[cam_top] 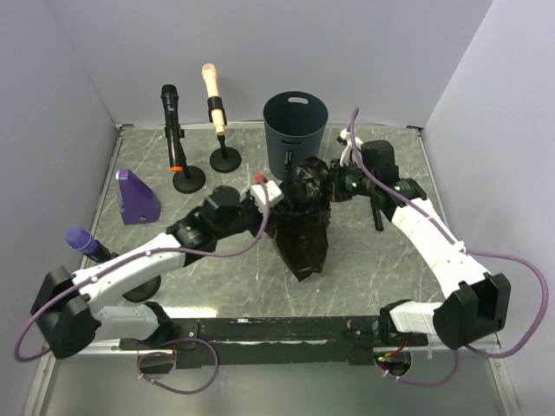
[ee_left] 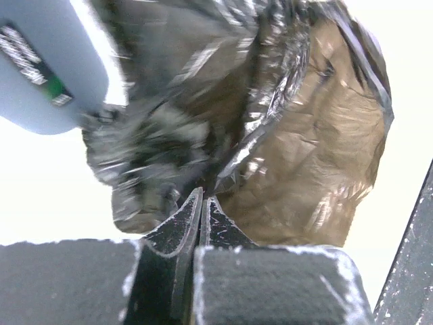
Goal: Put the trash bags into the trash bin
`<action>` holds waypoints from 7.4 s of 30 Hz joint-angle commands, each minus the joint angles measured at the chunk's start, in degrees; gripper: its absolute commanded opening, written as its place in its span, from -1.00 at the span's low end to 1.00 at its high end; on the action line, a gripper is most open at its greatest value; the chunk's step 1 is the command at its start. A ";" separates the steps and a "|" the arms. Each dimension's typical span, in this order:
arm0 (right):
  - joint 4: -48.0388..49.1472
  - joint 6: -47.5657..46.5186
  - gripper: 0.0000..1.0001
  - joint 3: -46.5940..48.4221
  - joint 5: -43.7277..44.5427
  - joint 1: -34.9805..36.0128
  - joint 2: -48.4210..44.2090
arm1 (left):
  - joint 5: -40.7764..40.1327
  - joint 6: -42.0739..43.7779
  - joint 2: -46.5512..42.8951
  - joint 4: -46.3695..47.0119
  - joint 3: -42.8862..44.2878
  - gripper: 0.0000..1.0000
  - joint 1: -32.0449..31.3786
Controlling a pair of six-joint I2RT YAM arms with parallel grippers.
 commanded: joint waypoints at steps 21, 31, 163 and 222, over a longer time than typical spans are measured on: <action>0.13 5.43 -1.00 -4.63 -4.72 -6.87 -6.00 | 12.34 2.53 5.10 5.87 3.43 0.37 -1.95; -0.31 8.42 -1.00 -2.43 -2.53 -9.25 -4.51 | 13.30 -2.21 -2.71 11.12 -2.18 0.67 -2.13; 33.60 -39.43 -1.00 45.94 9.08 -0.13 -2.38 | 4.25 23.96 14.17 11.65 70.43 -0.99 10.89; -7.04 -49.61 -1.00 -11.12 1.71 8.33 -34.82 | 18.48 26.53 -16.86 2.11 3.63 -0.99 1.12</action>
